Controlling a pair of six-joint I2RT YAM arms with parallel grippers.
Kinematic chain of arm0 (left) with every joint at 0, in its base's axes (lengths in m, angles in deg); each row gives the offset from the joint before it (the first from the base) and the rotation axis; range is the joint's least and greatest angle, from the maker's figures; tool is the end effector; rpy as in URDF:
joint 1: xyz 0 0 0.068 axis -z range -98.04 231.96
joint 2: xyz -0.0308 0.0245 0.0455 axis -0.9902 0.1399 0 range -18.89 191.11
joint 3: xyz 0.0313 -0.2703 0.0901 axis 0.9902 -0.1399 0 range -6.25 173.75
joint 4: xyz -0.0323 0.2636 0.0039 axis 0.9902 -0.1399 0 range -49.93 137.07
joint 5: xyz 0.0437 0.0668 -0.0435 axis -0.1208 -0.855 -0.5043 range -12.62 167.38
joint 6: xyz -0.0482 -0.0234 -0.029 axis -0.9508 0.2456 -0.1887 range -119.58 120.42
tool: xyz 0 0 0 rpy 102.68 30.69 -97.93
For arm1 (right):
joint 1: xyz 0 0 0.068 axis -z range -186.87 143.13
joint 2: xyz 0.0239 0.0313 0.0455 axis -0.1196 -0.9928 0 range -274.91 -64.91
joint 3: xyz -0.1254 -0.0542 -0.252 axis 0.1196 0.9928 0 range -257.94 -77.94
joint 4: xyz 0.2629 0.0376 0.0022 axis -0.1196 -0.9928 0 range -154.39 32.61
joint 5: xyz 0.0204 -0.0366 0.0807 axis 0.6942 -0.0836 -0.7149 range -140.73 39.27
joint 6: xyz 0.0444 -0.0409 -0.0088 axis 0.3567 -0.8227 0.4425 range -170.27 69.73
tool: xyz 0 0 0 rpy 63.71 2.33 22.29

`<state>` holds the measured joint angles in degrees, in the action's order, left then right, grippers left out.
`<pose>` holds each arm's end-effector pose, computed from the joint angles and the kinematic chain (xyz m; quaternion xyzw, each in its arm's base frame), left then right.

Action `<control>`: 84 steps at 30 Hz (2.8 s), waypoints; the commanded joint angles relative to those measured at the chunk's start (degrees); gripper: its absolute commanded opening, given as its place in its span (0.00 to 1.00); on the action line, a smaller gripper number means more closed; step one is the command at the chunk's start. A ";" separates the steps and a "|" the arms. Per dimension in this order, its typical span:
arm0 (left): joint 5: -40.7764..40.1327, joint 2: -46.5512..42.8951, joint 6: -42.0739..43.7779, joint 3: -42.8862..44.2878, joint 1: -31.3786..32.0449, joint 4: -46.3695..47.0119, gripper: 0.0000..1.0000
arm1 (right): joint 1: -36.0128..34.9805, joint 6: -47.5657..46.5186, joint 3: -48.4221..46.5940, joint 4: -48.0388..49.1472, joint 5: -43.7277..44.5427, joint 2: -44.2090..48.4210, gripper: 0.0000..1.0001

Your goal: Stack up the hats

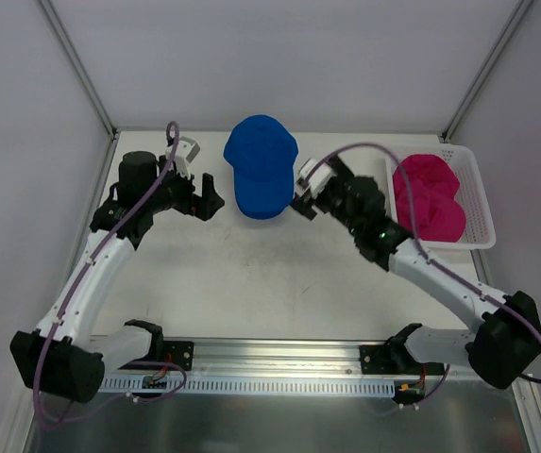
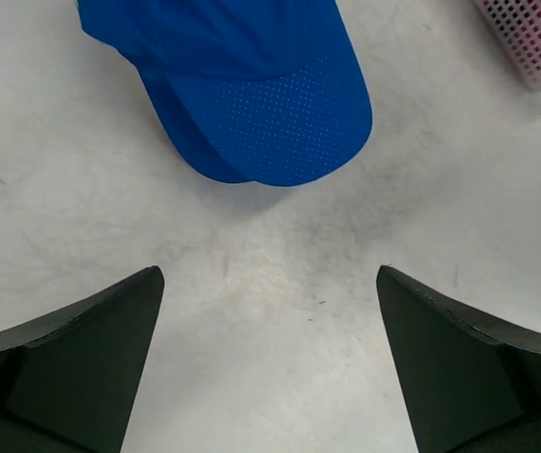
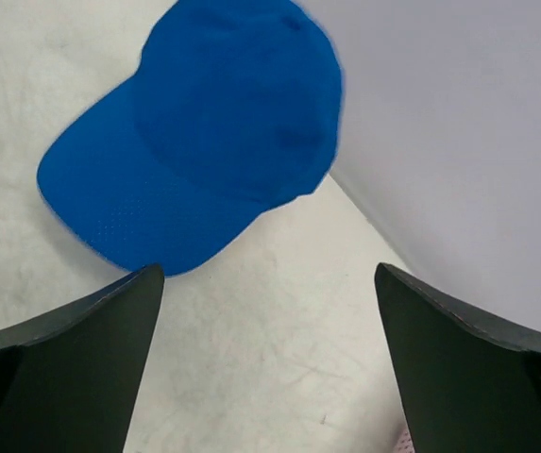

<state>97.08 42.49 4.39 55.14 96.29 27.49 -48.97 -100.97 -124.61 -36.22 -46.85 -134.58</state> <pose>0.2348 -0.0758 0.3786 0.2255 0.7790 -0.1905 0.5531 0.2216 0.1960 0.3283 -0.5036 0.5121 -0.0764 0.6915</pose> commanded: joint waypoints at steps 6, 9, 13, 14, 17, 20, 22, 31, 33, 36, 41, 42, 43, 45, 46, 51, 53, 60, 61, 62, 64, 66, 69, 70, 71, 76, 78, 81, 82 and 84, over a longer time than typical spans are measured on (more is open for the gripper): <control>31.27 14.98 -18.82 5.14 -10.63 0.94 0.93 | 20.91 43.00 -23.70 -37.87 -43.05 -12.40 0.95; 32.68 20.08 -19.61 6.73 -10.64 2.87 0.87 | 23.03 50.49 -27.14 -35.34 -50.10 -20.58 0.81; 32.42 25.62 -20.14 6.99 -10.64 7.00 0.79 | 23.21 57.09 -25.75 -26.02 -51.08 -24.98 0.72; 31.98 27.63 -20.75 7.08 -10.64 7.87 0.77 | 23.12 57.90 -25.83 -25.05 -50.90 -25.86 0.71; 31.10 30.54 -21.98 7.17 -10.64 11.48 0.76 | 23.12 60.45 -25.92 -21.35 -50.90 -29.20 0.66; 29.96 32.56 -22.42 7.43 -10.64 14.29 0.76 | 23.21 62.81 -26.62 -16.52 -51.60 -31.66 0.62; 29.60 33.62 -22.69 7.78 -10.64 15.35 0.76 | 23.21 63.27 -27.15 -15.55 -51.95 -32.63 0.62; 28.72 39.16 -24.45 11.47 -10.55 18.43 0.77 | 23.30 62.39 -27.85 -12.12 -51.61 -37.73 0.67; 28.55 39.86 -24.01 12.44 -10.55 18.43 0.77 | 23.56 62.39 -28.03 -11.15 -51.26 -38.34 0.71; 28.81 40.65 -24.09 13.15 -10.55 18.52 0.77 | 24.09 62.82 -28.47 -10.19 -51.43 -38.70 0.73; 28.37 42.15 -23.74 14.02 -10.02 18.78 0.77 | 24.27 62.56 -30.92 -9.83 -52.22 -40.28 0.77; 28.11 42.50 -23.66 14.29 -9.93 18.87 0.78 | 24.27 62.65 -31.28 -9.74 -52.39 -40.63 0.78; 28.02 42.76 -23.74 14.64 -9.85 18.87 0.79 | 24.27 62.56 -31.72 -9.74 -52.40 -40.98 0.78; 27.76 43.47 -23.83 15.17 -9.32 19.22 0.79 | 24.27 63.26 -32.51 -9.13 -52.74 -42.04 0.78; 27.67 43.73 -24.00 15.25 -9.23 19.40 0.79 | 24.27 63.61 -32.69 -8.69 -52.83 -42.39 0.77; 26.35 44.96 -24.97 15.17 -7.74 21.33 0.79 | 24.09 65.29 -33.48 -8.34 -51.78 -44.85 0.53; 25.83 45.49 -25.76 15.17 -7.30 22.03 0.77 | 23.91 66.08 -33.22 -8.07 -51.87 -45.55 0.41; 24.60 47.60 -27.61 15.43 -6.94 23.53 0.66 | 23.56 67.40 -31.46 -6.67 -50.64 -46.87 0.18; 24.33 47.86 -27.61 15.43 -6.94 23.61 0.65 | 23.65 67.40 -31.37 -6.67 -50.46 -47.05 0.16; 24.33 48.47 -27.78 15.34 -6.86 23.70 0.63 | 23.56 67.40 -31.28 -6.67 -50.29 -47.14 0.15; 24.15 49.09 -27.79 15.34 -6.59 23.88 0.58 | 23.56 67.31 -30.85 -6.75 -49.94 -47.23 0.14; 24.15 49.97 -27.79 15.43 -6.07 23.97 0.56 | 23.56 66.96 -30.67 -6.75 -49.85 -47.23 0.14; 23.80 50.85 -27.70 15.69 -5.28 24.14 0.50 | 23.56 66.52 -30.76 -6.84 -49.58 -47.31 0.14; 23.54 51.11 -27.70 15.87 -5.10 24.23 0.50 | 23.56 66.34 -30.93 -6.76 -49.58 -47.40 0.16; 23.28 51.38 -27.61 15.96 -4.92 24.32 0.49 | 23.56 66.34 -31.02 -6.75 -49.58 -47.40 0.19; 22.75 51.47 -27.61 16.22 -4.57 24.32 0.49 | 23.56 65.90 -31.81 -6.58 -49.94 -47.93 0.32; 22.05 51.12 -27.43 16.05 -4.57 24.32 0.49 | 23.56 65.99 -32.16 -6.67 -49.50 -48.37 0.32; 21.43 51.29 -27.61 15.70 -4.57 24.32 0.49 | 23.56 66.78 -32.78 -6.84 -48.53 -49.51 0.30; 20.82 51.46 -27.70 15.61 -4.57 24.23 0.49 | 23.48 66.96 -32.86 -7.10 -48.01 -49.86 0.29; 20.11 51.55 -27.79 15.26 -4.57 24.14 0.50 | 23.48 66.69 -33.57 -9.03 -46.60 -50.39 0.29</control>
<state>118.72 94.03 -23.00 69.43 91.37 49.83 -25.06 -34.39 -155.58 -44.70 -95.61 -183.65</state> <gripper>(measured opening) 0.496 0.295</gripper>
